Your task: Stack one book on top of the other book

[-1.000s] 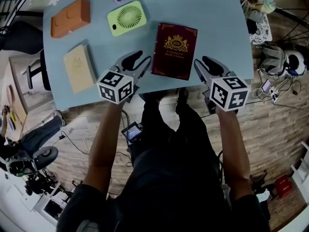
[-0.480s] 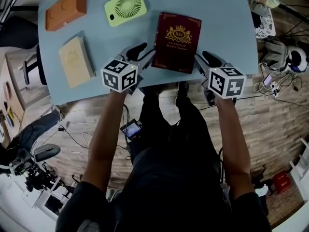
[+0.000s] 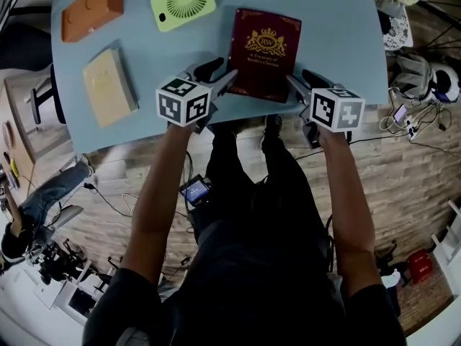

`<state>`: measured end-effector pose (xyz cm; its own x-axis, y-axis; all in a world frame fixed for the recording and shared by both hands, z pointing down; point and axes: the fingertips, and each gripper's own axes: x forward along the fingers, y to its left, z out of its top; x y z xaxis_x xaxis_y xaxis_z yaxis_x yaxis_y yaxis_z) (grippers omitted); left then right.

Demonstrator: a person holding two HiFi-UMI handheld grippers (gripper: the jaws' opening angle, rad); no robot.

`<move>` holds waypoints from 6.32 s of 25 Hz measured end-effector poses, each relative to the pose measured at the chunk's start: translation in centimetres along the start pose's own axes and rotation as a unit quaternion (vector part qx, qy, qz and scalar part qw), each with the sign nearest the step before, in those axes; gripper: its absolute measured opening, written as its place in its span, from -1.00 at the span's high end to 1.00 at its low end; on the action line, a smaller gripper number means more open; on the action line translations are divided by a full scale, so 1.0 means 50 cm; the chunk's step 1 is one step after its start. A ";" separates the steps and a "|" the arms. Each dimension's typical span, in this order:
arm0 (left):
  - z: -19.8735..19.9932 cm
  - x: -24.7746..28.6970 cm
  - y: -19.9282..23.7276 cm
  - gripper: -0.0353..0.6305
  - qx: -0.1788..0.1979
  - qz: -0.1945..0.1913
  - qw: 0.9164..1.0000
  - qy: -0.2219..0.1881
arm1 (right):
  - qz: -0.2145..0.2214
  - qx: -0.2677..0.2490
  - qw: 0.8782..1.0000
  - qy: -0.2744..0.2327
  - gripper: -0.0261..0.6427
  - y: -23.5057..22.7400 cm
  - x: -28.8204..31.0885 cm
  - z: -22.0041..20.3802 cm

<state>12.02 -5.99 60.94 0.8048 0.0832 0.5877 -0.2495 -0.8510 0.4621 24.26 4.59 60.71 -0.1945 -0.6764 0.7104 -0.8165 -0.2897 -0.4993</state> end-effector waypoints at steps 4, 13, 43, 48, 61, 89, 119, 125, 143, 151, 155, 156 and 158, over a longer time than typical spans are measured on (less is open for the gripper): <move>-0.003 0.012 -0.010 0.23 -0.019 -0.022 1.000 -0.005 | 0.032 0.043 0.999 0.000 0.32 0.003 0.008 -0.006; -0.004 0.016 -0.011 0.22 -0.033 -0.013 0.999 -0.018 | 0.054 0.047 0.997 -0.011 0.70 0.026 0.013 -0.003; 0.042 -0.189 0.029 0.22 0.007 0.070 0.994 -0.085 | 0.086 -0.017 0.996 -0.026 0.73 0.228 0.017 0.074; 0.044 -0.223 0.030 0.22 0.006 0.085 0.991 -0.100 | 0.099 -0.031 0.994 -0.026 0.73 0.259 0.017 0.082; 0.039 -0.314 0.035 0.22 -0.009 0.128 0.982 -0.138 | 0.132 -0.080 0.988 -0.013 0.74 0.347 0.018 0.100; -0.038 -0.620 0.258 0.22 -0.078 0.207 0.957 -0.188 | 0.182 -0.155 0.970 0.051 0.74 0.697 0.220 0.102; -0.115 -0.693 0.343 0.22 -0.119 0.242 0.946 -0.181 | 0.200 -0.162 0.961 0.098 0.74 0.782 0.323 0.050; -0.149 -0.714 0.383 0.22 -0.129 0.242 0.946 -0.175 | 0.197 -0.156 0.962 0.111 0.74 0.810 0.365 0.022; -0.196 -0.731 0.434 0.22 -0.155 0.249 0.941 -0.165 | 0.193 -0.155 0.960 0.133 0.73 0.837 0.421 -0.010; -0.197 -0.736 0.448 0.22 -0.157 0.254 0.939 -0.169 | 0.198 -0.139 0.960 0.141 0.73 0.842 0.431 -0.020; -0.193 -0.738 0.455 0.22 -0.154 0.257 0.938 -0.172 | 0.202 -0.130 0.961 0.139 0.73 0.843 0.432 -0.021; -0.192 -0.740 0.457 0.22 -0.154 0.259 0.938 -0.173 | 0.203 -0.128 0.961 0.139 0.73 0.845 0.432 -0.023; -0.191 -0.744 0.462 0.22 -0.153 0.261 0.937 -0.175 | 0.205 -0.124 0.961 0.139 0.73 0.850 0.431 -0.026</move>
<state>-28.81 -23.78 56.07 0.6435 -0.5242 0.5578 -0.7584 -0.5352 0.3720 -15.33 -21.43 55.45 -0.6369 -0.4821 0.6016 -0.7383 0.1567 -0.6560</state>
